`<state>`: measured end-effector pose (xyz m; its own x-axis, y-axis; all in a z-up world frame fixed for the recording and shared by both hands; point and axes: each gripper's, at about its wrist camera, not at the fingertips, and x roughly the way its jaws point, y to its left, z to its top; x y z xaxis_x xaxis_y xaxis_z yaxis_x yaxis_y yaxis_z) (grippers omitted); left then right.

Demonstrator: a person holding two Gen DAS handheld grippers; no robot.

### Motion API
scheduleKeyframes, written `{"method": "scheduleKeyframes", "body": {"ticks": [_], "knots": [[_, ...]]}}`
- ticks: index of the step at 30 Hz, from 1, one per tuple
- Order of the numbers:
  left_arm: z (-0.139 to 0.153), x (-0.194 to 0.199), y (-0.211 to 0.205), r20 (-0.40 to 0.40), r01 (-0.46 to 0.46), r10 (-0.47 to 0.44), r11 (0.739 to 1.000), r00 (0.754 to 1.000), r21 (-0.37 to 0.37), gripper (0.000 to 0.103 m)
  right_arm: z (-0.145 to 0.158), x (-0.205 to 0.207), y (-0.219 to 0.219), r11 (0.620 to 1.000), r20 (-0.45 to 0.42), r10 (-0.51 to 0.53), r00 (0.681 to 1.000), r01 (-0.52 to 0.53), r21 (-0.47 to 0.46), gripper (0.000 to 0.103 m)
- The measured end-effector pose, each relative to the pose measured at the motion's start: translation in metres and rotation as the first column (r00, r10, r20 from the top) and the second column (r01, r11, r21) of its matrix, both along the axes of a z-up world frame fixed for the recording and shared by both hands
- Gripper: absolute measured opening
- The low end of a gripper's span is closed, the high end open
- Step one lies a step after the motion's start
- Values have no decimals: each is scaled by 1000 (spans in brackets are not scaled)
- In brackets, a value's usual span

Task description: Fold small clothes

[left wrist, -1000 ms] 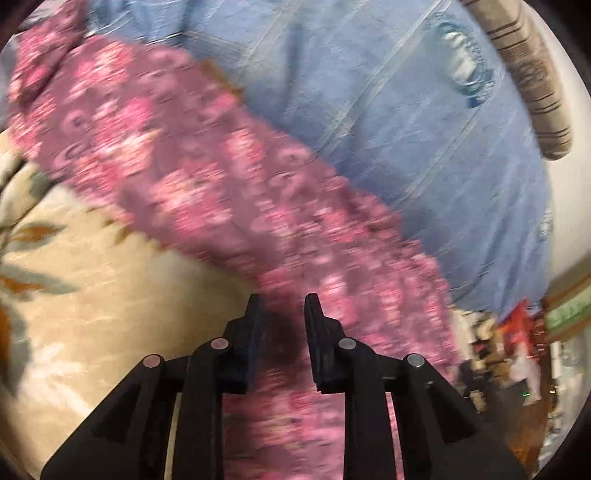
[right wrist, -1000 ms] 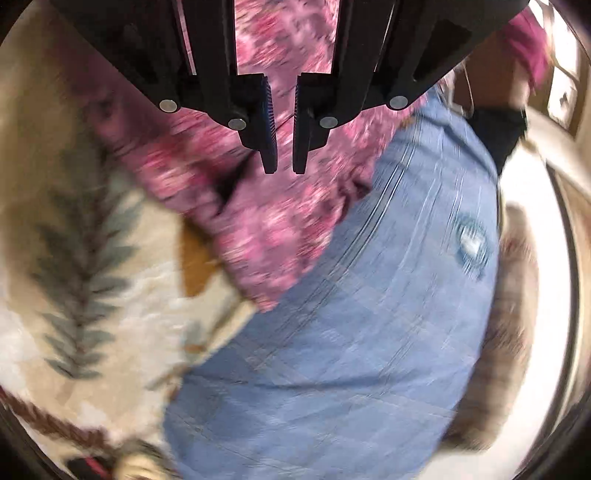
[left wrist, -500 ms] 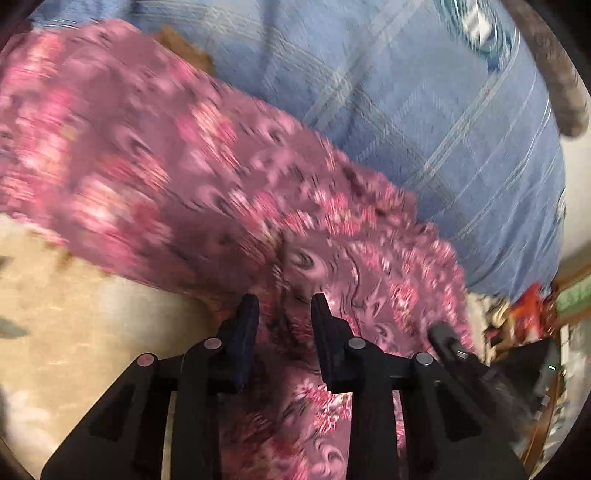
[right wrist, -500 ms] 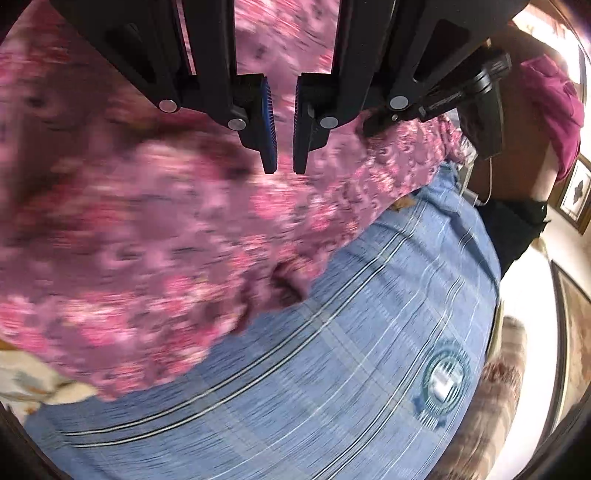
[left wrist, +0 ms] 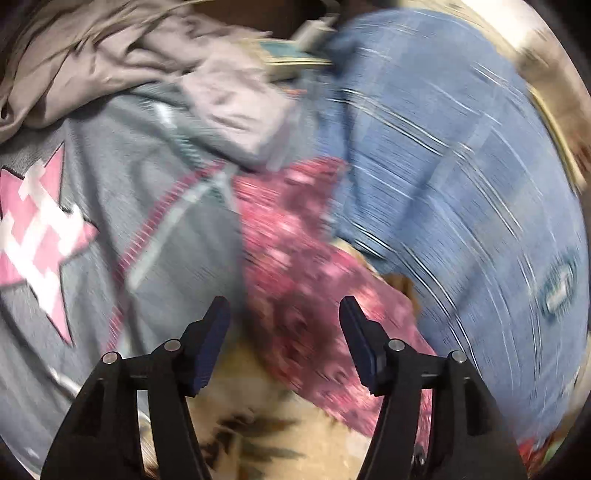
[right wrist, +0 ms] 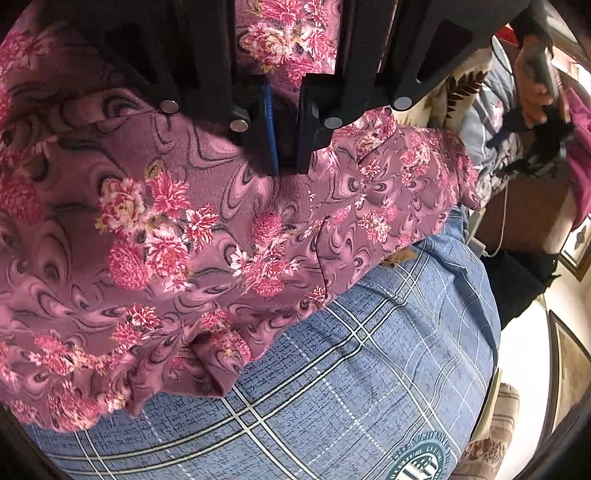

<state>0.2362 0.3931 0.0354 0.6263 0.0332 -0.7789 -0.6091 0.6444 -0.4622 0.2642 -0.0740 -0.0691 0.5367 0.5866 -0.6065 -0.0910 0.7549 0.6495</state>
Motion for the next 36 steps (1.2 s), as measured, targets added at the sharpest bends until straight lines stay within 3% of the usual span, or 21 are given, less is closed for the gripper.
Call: {"method": "scheduleKeyframes", "body": {"ticks": [4, 7, 8, 9, 10, 11, 13, 21, 26, 30, 33, 36], "knots": [[-29, 26, 6, -75, 19, -20, 1000, 997, -7, 60, -1, -1, 2, 1000, 2, 0, 1000, 0, 4, 10], [-38, 42, -1, -32, 37, -38, 999, 999, -25, 60, 0, 0, 1, 1000, 2, -2, 1000, 2, 15, 10], [-42, 46, -1, -14, 28, -28, 999, 1000, -43, 49, 0, 0, 0, 1000, 2, -2, 1000, 2, 20, 10], [-44, 49, 1, -9, 21, -22, 998, 1000, -58, 20, -1, 0, -3, 1000, 2, -2, 1000, 2, 23, 10], [-49, 54, 1, -17, 15, -16, 997, 1000, -76, 8, -1, 0, -4, 1000, 2, -2, 1000, 2, 26, 10], [-54, 55, 3, -17, 7, -9, 993, 1000, -116, 4, -1, -1, -5, 1000, 3, -2, 1000, 2, 29, 10], [-53, 51, 6, 9, -12, 13, 990, 1000, -139, 4, -1, -1, -6, 999, 4, -2, 1000, 2, 37, 10], [5, 21, -11, 134, 47, -37, 996, 990, -79, 4, 0, -1, -10, 999, -3, -4, 1000, 4, 41, 9], [33, 20, -53, 166, 112, -105, 993, 981, -38, 4, 11, -1, -9, 1000, -41, 12, 999, -13, -14, 12], [51, 18, -91, 177, 196, -193, 981, 965, 0, 4, 31, -13, -25, 995, -9, 9, 1000, -10, -97, 31], [58, 25, -128, 180, 264, -264, 964, 948, 23, 4, 42, -23, -49, 978, 10, -17, 1000, 19, -207, 32], [62, 29, -169, 186, 339, -340, 940, 922, 35, 4, 50, -35, -77, 926, 27, -50, 998, 57, -374, 34]]}}
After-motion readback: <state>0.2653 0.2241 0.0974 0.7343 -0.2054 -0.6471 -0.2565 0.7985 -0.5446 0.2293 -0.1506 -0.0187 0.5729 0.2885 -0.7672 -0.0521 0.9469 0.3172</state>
